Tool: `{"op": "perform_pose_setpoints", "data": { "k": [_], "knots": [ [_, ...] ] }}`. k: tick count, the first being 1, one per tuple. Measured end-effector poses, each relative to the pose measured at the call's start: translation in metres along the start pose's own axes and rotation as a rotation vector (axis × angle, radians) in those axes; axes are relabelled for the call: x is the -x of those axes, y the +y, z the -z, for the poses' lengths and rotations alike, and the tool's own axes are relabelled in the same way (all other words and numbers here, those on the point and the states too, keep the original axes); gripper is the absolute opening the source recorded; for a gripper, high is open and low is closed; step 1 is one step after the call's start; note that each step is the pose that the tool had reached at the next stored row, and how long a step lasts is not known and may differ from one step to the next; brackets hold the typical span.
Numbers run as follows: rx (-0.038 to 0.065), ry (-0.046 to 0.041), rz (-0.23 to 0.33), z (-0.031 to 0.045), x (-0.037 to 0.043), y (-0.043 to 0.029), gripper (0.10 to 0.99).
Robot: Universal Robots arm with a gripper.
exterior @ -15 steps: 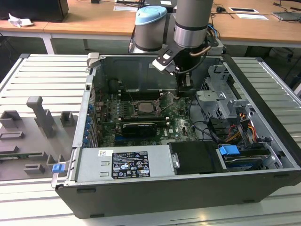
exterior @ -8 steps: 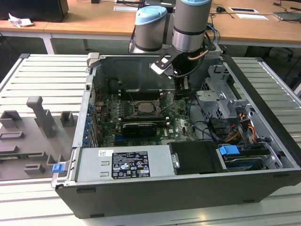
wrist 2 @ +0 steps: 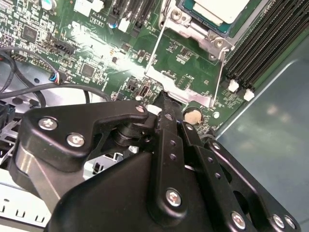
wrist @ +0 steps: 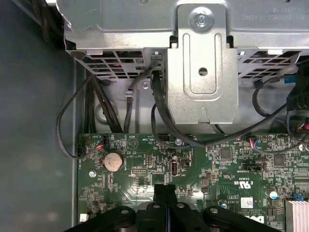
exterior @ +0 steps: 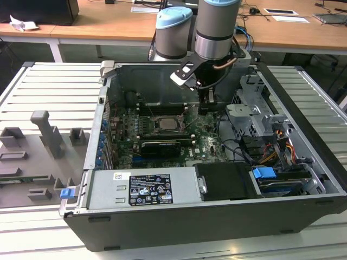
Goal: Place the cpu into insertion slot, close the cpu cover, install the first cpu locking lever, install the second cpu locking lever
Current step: 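Close the cpu cover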
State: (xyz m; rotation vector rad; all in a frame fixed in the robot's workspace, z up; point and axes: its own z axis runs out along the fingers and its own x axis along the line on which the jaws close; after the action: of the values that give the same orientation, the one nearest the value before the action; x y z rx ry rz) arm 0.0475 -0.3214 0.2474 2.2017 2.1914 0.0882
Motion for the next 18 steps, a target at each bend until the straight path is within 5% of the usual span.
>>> {"op": "perform_pose_setpoints", "data": {
  "k": [18],
  "knots": [
    [0.000, 0.0000, 0.000, 0.0003, 0.0000, -0.0039, 0.106]
  ]
}}
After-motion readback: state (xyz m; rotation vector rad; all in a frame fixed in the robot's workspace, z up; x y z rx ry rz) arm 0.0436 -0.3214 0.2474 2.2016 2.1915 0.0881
